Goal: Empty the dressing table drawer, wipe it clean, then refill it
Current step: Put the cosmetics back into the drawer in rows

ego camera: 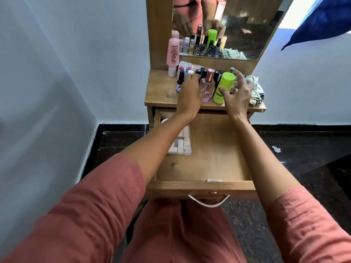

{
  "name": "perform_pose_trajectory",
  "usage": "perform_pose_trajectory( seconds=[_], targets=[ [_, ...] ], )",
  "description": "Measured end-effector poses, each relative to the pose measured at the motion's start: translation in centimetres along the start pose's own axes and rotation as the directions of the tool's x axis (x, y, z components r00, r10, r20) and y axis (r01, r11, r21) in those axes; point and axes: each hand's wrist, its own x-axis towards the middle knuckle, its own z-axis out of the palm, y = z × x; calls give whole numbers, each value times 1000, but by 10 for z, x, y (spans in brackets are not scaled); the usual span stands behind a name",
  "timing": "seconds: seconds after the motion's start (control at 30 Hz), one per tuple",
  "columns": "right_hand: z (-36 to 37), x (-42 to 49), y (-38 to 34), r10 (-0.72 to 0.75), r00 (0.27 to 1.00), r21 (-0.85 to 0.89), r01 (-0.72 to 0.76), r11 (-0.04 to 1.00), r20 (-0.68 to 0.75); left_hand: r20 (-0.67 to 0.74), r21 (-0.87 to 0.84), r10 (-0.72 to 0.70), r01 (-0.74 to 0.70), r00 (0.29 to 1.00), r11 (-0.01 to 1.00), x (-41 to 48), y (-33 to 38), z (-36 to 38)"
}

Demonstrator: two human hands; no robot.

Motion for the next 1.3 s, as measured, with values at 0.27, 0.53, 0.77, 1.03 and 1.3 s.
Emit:
perform_pose_trajectory(
  seconds=[0.27,0.53,0.77,1.03,1.3],
  targets=[
    [4,5,2,-37,999,-45,38,998,39,42,-27,-46,47,998,999,6,3,0],
    [0,4,2,-76,997,3,76,997,17,63,-109,-61,67,996,992,1,13,1],
    [-21,-16,8,-123,992,36,122,992,18,96,-170,2,14,995,985,-23,19,-2],
    [-36,-38,36,-52,994,-5,53,999,98,181,-152,-50,78,982,985,-52,19,19],
    [-28,-46,85,82,974,-237,-30,971,212,290,-39,-200,220,936,975,-64,-5,51]
  ],
)
